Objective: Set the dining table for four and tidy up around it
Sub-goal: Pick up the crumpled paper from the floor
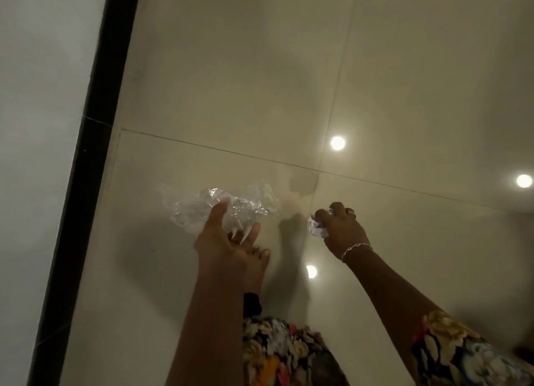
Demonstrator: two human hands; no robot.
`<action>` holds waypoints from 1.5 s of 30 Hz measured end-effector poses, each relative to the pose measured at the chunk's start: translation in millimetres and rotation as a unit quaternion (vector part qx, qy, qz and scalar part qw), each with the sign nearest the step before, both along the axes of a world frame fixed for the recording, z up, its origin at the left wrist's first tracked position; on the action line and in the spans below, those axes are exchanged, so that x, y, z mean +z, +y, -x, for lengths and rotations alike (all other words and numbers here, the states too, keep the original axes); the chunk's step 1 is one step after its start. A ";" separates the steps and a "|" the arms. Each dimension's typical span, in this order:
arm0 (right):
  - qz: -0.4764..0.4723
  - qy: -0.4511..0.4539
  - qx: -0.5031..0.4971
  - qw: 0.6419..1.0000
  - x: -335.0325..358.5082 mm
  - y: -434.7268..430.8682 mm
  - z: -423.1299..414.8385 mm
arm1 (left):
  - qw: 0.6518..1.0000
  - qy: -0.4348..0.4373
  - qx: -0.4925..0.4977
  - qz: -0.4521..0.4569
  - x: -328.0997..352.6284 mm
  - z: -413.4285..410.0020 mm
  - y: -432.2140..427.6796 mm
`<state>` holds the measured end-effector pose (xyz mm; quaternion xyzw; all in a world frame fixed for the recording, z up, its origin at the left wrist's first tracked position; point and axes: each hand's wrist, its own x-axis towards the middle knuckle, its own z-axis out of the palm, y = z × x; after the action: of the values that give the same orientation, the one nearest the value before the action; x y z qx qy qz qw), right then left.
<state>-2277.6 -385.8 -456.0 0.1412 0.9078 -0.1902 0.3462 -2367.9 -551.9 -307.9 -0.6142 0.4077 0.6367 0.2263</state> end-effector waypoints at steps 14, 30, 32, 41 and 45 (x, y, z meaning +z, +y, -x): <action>-0.041 0.034 -0.320 0.946 330.7 55.3 -110.5 | 0.948 0.051 -0.313 0.026 186.1 -30.8 67.2; -0.107 0.043 -0.763 0.636 495.7 -97.6 -293.6 | 0.559 0.231 -0.796 -0.011 331.6 -111.7 147.8; -0.108 0.043 -0.793 0.598 498.2 -124.3 -321.5 | 0.522 0.232 -0.820 -0.024 334.1 -150.2 148.8; -0.142 0.043 -0.877 0.458 504.5 -277.6 -467.2 | 0.294 0.219 -0.924 -0.109 339.9 -380.9 65.0; -0.156 0.034 -0.897 0.412 512.6 -360.4 -551.4 | 0.230 0.206 -0.939 -0.155 347.0 -498.7 -1.8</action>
<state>-1726.2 -746.2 56.6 0.9202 0.2883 -0.2522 -0.0806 -1869.3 -553.6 39.1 0.4074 0.6181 0.1234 0.6608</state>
